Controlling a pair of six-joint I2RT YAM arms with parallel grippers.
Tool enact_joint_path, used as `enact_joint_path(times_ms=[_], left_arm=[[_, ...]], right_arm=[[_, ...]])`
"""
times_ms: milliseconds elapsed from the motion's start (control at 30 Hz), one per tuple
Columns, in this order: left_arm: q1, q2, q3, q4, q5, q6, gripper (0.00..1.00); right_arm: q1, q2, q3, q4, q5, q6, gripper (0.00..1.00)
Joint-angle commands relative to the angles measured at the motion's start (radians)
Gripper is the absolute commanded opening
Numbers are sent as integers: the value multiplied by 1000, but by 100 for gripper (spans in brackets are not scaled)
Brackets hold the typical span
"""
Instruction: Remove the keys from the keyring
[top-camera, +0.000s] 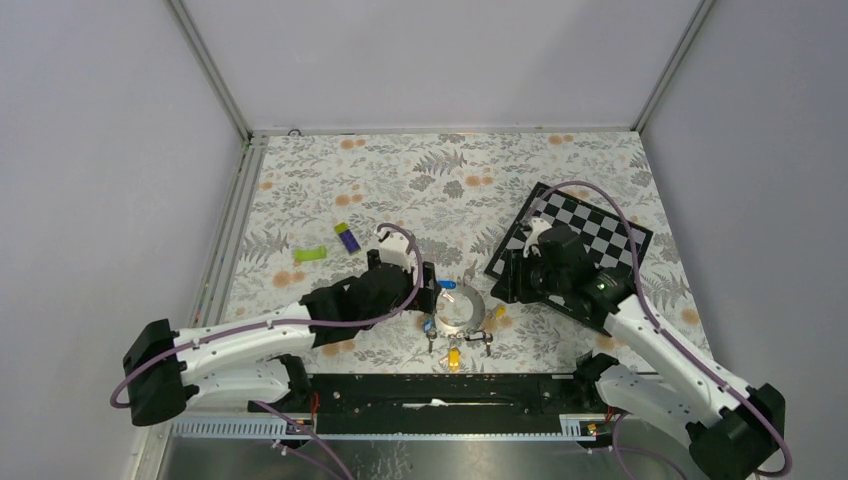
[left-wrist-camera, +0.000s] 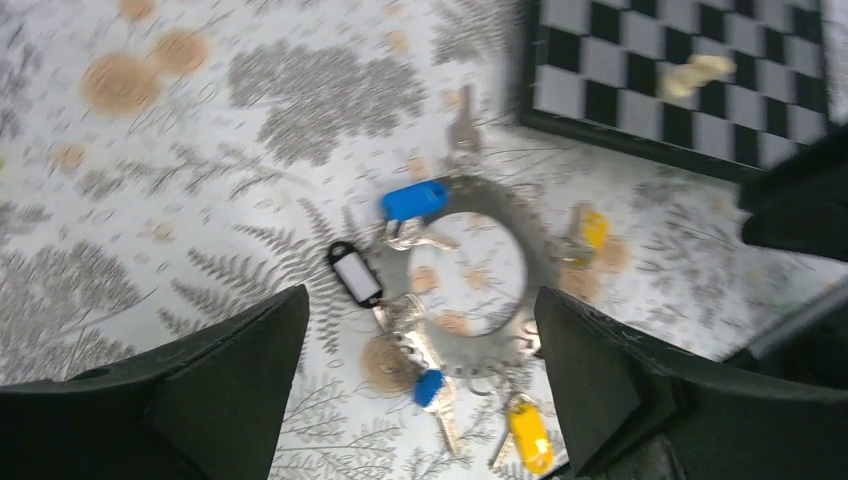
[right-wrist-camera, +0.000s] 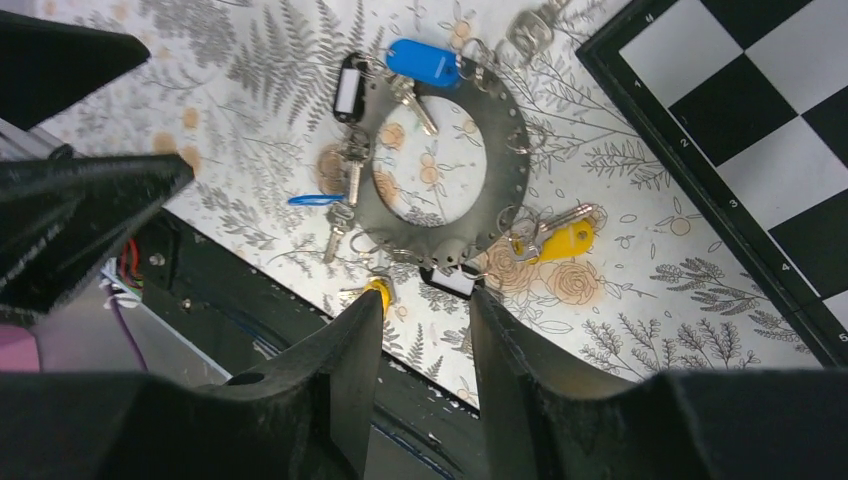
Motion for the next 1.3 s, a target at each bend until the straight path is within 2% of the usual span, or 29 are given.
enact_joint_path(times_ms=[0,200,433,700,933,1267], left_arm=[[118,50,40,-102,72,-156,93],[206,17,-38,-103,110,-225,94],[257,-56,-99,-118,145,-239,94],[272,-155,-142,-181,129,-263,95],[278,-227,-176,-208,119,-285,95],[279,-222,-177,-210,136,-276,95]], right_arm=[[-4,86,-12,98,-11,19,45],[7,253,-3,212,-75,0,45],[176,434,75,266,52,-34,51],[249,631,183,271,120,-23,58],[276,733,255,242,187,-41,58],[282,895,329,244,244,-133,58]])
